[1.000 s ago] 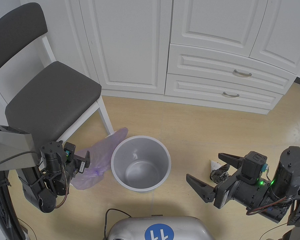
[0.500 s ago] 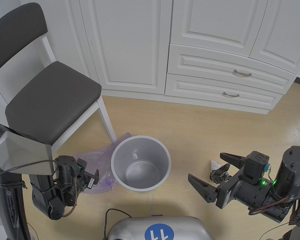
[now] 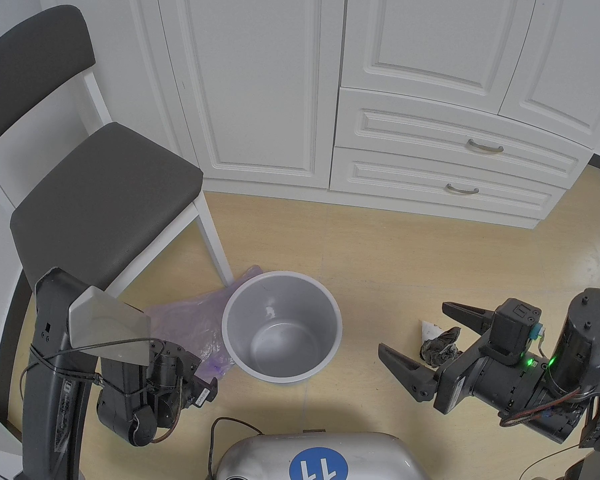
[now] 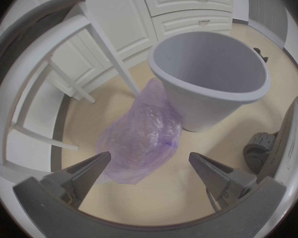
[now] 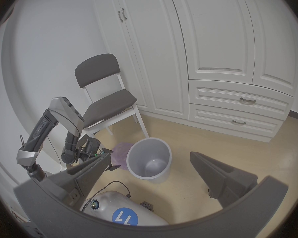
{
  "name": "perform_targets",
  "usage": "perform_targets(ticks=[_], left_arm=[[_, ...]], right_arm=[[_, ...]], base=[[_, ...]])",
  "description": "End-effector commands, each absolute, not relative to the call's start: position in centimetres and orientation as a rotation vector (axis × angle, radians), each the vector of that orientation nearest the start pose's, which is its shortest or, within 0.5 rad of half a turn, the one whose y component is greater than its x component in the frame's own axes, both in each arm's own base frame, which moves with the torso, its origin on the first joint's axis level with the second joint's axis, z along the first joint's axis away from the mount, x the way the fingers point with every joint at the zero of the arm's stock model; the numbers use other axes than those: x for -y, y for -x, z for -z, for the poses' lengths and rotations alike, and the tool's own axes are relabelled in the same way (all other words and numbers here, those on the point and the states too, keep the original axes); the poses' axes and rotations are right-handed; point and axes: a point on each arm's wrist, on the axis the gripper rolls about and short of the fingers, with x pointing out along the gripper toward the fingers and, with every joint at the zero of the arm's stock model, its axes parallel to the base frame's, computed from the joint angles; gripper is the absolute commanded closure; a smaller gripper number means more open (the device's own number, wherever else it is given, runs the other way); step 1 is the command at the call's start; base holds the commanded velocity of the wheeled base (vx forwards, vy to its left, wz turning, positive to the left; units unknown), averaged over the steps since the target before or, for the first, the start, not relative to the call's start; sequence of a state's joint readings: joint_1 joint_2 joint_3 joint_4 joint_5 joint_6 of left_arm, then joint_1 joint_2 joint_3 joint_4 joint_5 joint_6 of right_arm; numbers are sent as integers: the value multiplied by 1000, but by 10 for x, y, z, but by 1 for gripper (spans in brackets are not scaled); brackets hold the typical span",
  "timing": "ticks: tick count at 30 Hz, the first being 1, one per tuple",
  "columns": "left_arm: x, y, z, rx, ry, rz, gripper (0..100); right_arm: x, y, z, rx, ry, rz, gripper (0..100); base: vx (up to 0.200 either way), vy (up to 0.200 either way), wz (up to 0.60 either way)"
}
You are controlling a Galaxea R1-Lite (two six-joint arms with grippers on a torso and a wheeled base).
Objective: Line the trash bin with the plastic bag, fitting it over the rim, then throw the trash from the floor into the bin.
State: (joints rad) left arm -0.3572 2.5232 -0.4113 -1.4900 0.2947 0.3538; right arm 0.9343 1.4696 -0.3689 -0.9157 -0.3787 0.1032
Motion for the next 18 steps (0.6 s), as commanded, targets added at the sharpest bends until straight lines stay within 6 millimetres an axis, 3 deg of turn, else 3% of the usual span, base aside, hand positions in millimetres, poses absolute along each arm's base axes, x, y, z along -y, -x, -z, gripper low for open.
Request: perform_targets(ticks=[1,14,18], left_arm=[[97,-294,86,-602,-535,206,0],[86,-354,79,-588,-595,264,0],[88,-384,74,-602,-618,299,0]], right_arm=[[-167,-135,-160,-169,10,-543,0],[-165,-134,-164,-156,1,-541,0],[-164,-134,-166,-149,-2,-541,0]], base=[[0,0,0],[0,0,0],[0,0,0]])
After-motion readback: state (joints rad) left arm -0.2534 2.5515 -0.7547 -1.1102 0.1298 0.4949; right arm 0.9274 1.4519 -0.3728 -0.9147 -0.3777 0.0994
